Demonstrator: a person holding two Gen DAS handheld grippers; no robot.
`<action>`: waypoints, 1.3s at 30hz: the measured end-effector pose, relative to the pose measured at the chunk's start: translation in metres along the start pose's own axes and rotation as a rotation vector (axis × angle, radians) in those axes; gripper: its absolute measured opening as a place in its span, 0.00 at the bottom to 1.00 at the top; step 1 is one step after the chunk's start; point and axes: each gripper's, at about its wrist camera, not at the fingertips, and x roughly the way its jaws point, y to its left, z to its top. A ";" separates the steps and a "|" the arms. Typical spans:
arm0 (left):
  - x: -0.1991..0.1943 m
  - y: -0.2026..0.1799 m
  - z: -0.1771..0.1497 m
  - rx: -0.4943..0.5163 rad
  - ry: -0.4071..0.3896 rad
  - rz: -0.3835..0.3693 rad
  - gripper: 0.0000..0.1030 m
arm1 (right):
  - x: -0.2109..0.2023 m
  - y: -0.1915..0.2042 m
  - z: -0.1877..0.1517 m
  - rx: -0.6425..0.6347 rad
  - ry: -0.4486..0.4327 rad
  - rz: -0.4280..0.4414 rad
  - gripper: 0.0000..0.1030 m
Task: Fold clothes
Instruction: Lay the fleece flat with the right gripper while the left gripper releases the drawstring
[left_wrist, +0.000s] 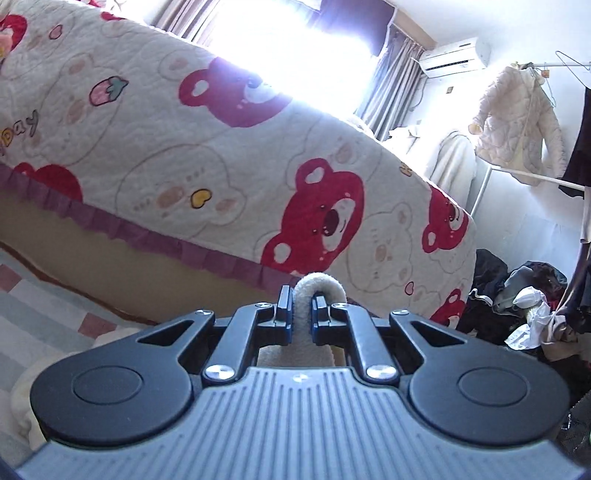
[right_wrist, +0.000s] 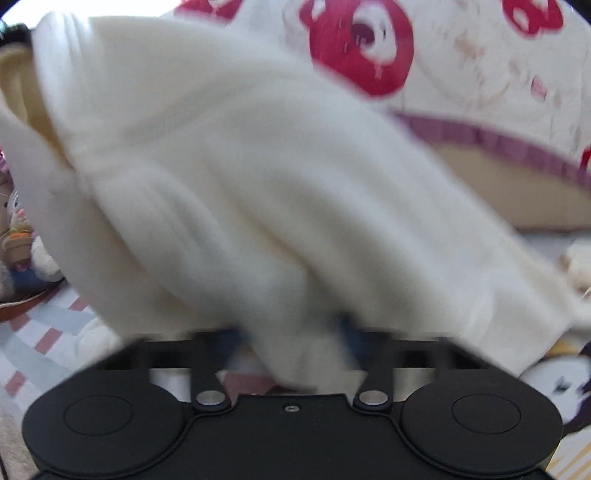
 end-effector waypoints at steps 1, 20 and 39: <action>0.000 0.002 0.000 -0.006 0.004 0.001 0.09 | -0.007 -0.004 0.003 -0.025 -0.019 -0.018 0.13; 0.079 -0.076 -0.090 0.443 0.571 0.128 0.41 | -0.145 -0.164 0.120 -0.062 0.052 -0.253 0.12; 0.152 -0.056 -0.197 0.141 0.966 0.557 0.44 | 0.077 -0.275 0.036 0.202 0.250 0.182 0.14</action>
